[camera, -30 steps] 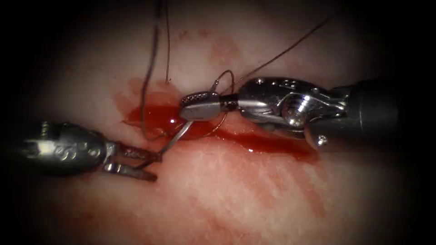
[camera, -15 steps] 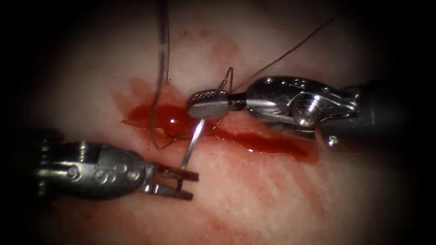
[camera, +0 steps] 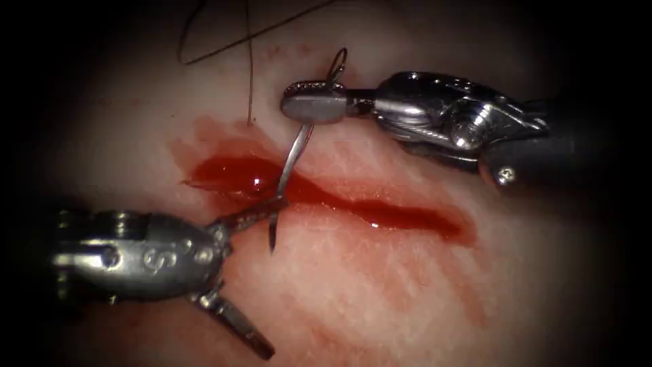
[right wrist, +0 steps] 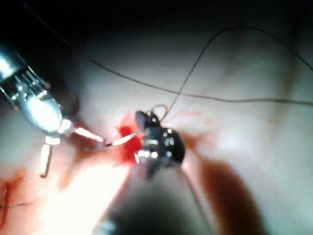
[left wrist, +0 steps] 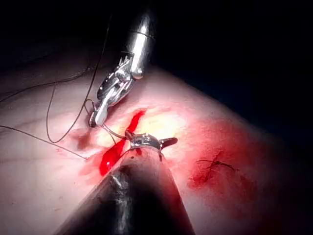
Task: Wound Closure
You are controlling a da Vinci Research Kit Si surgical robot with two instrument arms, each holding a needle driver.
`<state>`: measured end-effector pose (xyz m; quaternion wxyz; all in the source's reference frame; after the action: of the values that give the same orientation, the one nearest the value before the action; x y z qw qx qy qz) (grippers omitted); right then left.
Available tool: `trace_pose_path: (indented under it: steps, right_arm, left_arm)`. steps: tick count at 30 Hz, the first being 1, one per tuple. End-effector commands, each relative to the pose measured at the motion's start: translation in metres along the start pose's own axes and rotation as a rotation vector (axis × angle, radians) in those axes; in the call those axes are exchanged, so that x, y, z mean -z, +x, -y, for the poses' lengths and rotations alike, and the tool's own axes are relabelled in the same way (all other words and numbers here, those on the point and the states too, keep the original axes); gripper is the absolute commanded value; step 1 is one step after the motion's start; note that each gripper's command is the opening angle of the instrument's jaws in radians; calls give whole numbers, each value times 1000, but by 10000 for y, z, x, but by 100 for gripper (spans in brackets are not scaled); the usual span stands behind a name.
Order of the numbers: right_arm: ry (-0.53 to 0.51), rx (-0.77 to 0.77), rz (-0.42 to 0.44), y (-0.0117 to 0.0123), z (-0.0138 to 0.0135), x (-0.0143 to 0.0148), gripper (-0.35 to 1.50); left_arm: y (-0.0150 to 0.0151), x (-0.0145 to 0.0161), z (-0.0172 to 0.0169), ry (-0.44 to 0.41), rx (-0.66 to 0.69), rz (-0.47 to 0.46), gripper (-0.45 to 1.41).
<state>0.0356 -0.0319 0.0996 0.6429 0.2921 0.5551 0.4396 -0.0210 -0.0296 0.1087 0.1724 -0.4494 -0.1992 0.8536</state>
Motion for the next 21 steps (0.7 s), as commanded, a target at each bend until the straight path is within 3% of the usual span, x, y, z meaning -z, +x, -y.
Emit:
trace_pose_path:
  steps: [1, 9, 10, 11, 12, 15, 21]
  right_arm:
    - [19, -1, 15, -2, 0, -7, -35]
    - [18, 216, 103, -6, 10, -13, -35]
    - [8, 263, 125, -5, 11, -14, -35]
    - [-1, 316, 147, -5, 13, -16, -35]
    - [-1, 339, 149, -5, 13, -16, -35]
    - [4, 409, 147, -4, 15, -16, -35]
    - [15, 449, 146, 1, 21, -11, -35]
  left_arm:
    - [-1, -4, -1, -15, 9, -22, 128]
    - [-10, 37, 5, -105, 81, -51, 94]
    - [-13, 42, 6, -118, 100, -46, 86]
    - [-18, 48, 9, -134, 117, -41, 59]
    - [-21, 50, 10, -140, 131, -38, 46]
    - [-32, 47, 22, -160, 250, -17, 64]
    - [-53, 24, 50, -124, 312, 56, 59]
